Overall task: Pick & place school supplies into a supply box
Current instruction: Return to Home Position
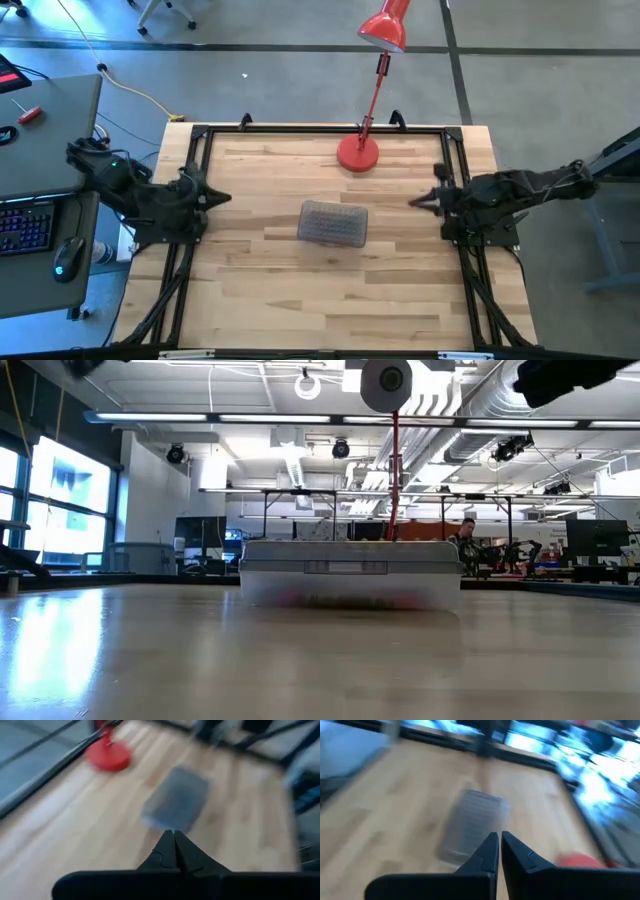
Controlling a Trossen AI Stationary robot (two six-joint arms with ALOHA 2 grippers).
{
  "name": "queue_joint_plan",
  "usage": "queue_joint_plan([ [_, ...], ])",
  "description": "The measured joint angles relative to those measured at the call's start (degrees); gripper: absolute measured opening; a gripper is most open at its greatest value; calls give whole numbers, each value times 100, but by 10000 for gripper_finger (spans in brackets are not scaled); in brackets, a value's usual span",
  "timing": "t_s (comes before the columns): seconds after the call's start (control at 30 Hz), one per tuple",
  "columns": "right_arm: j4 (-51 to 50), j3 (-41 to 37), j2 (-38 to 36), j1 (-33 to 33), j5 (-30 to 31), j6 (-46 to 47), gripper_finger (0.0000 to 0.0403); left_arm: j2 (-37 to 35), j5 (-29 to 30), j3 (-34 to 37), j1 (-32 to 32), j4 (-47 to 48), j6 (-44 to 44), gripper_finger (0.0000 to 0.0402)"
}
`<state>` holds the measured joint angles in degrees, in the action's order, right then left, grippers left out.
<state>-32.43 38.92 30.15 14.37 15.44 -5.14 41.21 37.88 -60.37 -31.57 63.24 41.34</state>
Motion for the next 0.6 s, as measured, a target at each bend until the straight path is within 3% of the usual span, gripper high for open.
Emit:
queue_joint_plan([
  [0.17, 1186, -1068, -877, -11, -1233, -358, 0, -1834, -407, 2413, -186, -2882, -922, 19],
  [0.3, 1610, -1520, -1491, -13, -1091, -343, 0, -2814, -901, 3847, -184, -4866, -2133, 21],
  [0.43, 1681, -1543, -1891, -15, -740, -284, 0, -3520, -896, 4539, -182, -5183, -2926, 14],
  [0.6, 1690, -1542, -2133, -13, -672, -76, 0, -4102, -749, 4788, -182, -5024, -3213, 14],
])
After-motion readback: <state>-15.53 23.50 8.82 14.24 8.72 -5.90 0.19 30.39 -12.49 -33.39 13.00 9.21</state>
